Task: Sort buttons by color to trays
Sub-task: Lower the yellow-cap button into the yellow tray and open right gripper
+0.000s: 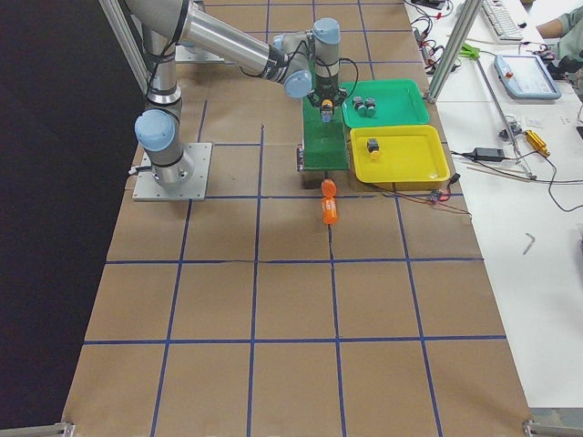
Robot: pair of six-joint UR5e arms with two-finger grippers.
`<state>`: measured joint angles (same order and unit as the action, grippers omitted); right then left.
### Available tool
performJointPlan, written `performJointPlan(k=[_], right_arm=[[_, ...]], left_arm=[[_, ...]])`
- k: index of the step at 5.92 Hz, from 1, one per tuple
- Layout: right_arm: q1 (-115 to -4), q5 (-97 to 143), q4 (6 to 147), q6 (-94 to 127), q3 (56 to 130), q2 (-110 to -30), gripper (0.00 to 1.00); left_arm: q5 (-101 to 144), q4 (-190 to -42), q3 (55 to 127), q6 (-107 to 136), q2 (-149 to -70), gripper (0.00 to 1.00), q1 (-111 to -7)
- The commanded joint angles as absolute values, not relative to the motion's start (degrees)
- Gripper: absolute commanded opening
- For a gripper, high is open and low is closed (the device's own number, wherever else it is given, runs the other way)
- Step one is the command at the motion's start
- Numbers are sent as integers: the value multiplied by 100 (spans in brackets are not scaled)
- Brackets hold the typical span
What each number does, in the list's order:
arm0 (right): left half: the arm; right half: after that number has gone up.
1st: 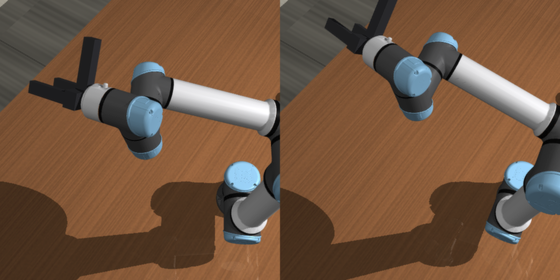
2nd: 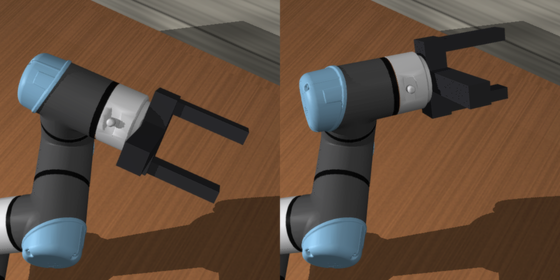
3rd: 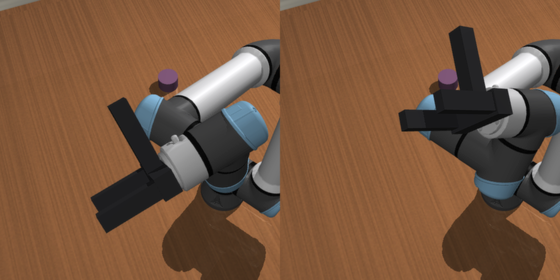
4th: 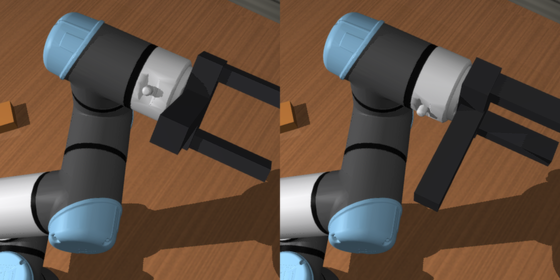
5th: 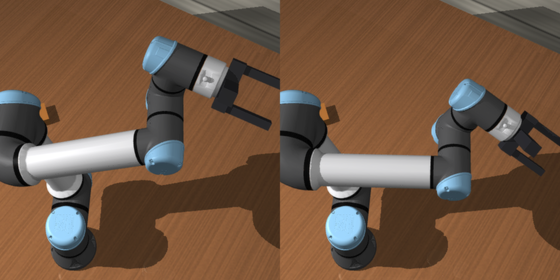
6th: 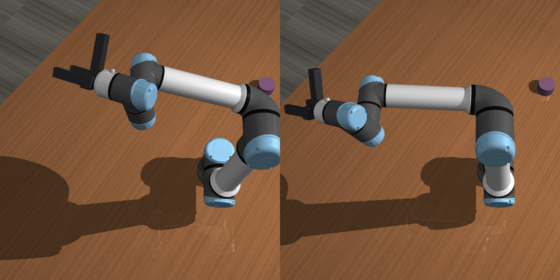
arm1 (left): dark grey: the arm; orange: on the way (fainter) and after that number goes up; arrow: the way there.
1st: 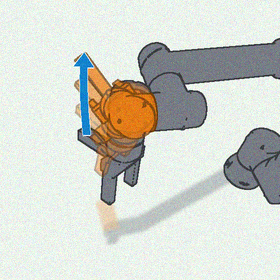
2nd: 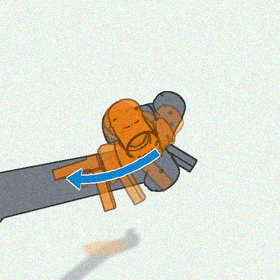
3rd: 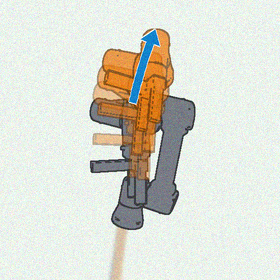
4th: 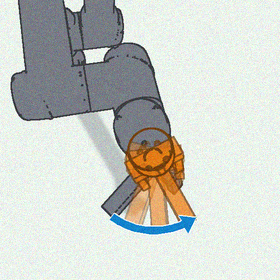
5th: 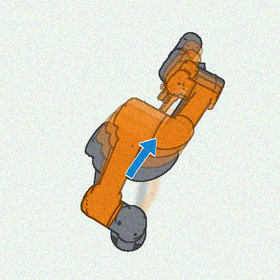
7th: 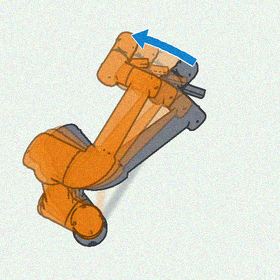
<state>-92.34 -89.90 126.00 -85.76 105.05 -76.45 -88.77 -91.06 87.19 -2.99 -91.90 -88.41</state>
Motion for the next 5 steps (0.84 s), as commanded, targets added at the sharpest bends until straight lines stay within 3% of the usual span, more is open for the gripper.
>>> performJointPlan(k=[1,4,5], right_arm=[[-8913,-8983,12542,-9513,9761,-7430,9],[-8632,-8913,12647,-10352,7697,-5263,11],[-8631,-8895,12778,-10345,7282,-4716,31]], left_arm=[[-8877,-9105,8719,-299,-9158,99,-8842],[-8886,-9114,8727,-299,-9123,99,-8859],[-8886,-9106,8719,-299,-9123,99,-8851]])
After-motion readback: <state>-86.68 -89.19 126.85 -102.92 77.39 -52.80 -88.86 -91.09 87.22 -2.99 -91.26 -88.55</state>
